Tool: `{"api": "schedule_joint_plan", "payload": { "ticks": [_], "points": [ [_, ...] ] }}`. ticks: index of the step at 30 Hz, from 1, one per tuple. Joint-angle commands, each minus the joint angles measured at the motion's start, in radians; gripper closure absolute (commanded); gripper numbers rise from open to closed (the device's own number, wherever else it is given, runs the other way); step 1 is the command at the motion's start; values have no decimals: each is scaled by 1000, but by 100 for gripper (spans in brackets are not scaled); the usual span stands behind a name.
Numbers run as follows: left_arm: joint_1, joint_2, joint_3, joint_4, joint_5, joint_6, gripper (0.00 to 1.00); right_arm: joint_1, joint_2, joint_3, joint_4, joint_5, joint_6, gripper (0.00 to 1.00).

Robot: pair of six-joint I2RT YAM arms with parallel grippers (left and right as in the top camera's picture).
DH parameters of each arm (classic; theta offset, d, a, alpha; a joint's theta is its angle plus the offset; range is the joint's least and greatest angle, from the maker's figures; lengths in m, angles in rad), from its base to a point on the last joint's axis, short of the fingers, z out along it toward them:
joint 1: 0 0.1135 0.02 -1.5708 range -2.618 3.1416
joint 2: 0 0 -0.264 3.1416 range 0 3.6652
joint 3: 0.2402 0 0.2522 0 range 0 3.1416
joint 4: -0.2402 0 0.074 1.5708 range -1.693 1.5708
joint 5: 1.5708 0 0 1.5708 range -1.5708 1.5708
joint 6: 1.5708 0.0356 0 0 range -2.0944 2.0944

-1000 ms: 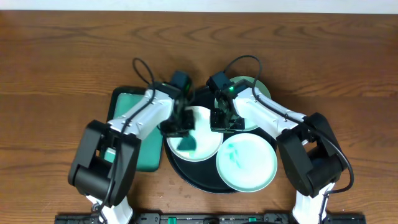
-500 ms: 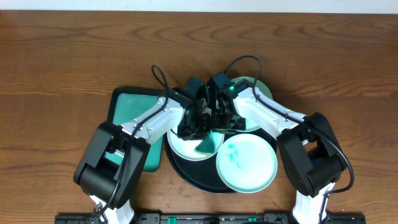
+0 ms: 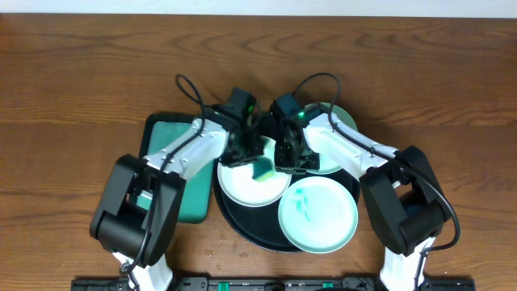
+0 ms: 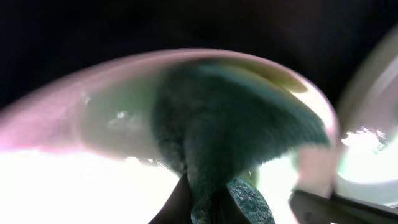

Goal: Clean dirty plates on tray and stack at the side
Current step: 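Scrub the white plate with the sponge while the right gripper holds it, then return the sponge to the teal tray with the left gripper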

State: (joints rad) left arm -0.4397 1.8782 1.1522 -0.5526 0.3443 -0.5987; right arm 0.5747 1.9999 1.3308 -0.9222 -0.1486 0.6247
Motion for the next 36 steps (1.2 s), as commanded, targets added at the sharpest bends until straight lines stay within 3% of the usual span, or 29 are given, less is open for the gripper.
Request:
{"api": "schedule_joint_plan", "payload": {
  "ticks": [1,12,20,23,27,36],
  "points": [
    [82,29,-18,-78,-331,-4,93,10,39,-5,-8,29,32,99],
    [37,-27,58,-285,-329,52,93,10,39,-5,-6,40,33,99],
    [-6,-274,99,-381,-353,73,93,10,39,-5,-1,40,32,99],
    [32,-351,99,-418,-450,50,93,10,39,-5,-1,40,32,99],
    [128,-369,98,-451,-461,60,93,10,39,-5,-1,40,32,99],
    [328,-236,95,-453,-457,113,93,10,39,-5,3,40,32,99]
  ]
}}
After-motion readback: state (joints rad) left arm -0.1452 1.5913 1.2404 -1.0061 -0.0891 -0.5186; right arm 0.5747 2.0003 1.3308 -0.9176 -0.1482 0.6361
